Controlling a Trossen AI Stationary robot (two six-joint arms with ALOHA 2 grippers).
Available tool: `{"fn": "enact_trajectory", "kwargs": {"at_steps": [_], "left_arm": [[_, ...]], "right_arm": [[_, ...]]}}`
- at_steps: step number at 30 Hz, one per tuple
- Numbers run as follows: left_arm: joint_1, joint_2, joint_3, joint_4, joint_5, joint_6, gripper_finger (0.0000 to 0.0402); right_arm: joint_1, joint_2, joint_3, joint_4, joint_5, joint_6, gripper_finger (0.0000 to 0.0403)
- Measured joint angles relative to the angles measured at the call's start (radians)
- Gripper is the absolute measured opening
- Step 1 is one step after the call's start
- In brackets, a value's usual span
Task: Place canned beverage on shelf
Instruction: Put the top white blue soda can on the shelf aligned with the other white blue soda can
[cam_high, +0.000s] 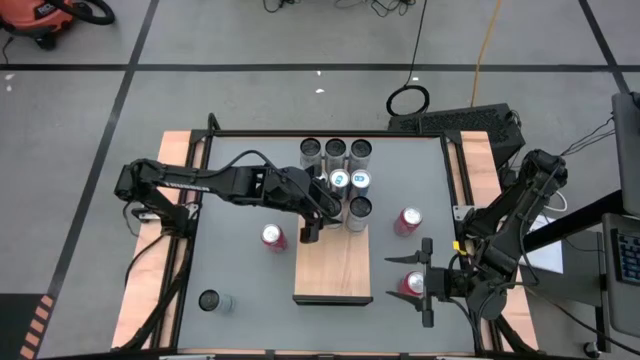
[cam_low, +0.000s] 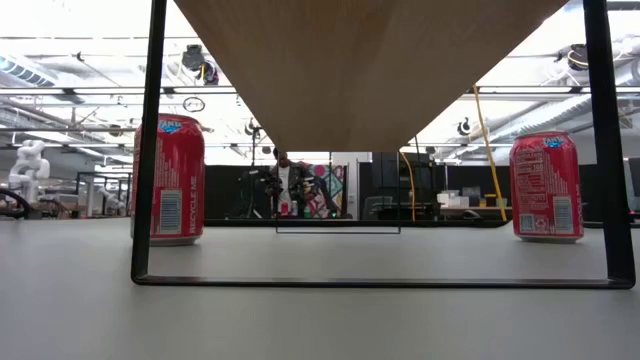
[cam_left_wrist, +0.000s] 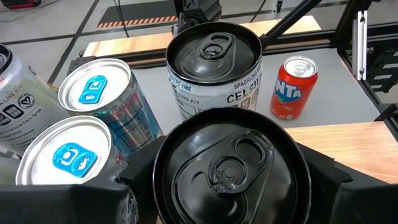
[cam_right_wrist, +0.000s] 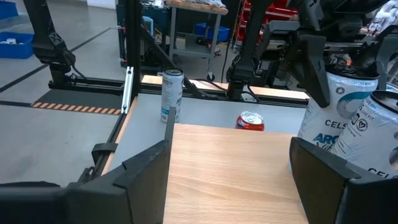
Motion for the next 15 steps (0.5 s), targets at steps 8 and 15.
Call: {"fn": "enact_trajectory", "kwargs": {"at_steps": [8, 15], "left_arm": [[0.001, 0.002, -0.001, 0.020, 0.000, 0.032, 0.0259], [0.004, 0.002, -0.001, 0.023, 0.004, 0.033, 0.0270]], "right_arm": [[0.000, 0.000, 0.000, 0.000, 0.000, 0.000, 0.0267], [0.000, 0.000, 0.000, 0.001, 0.000, -0.003, 0.0267]]}}
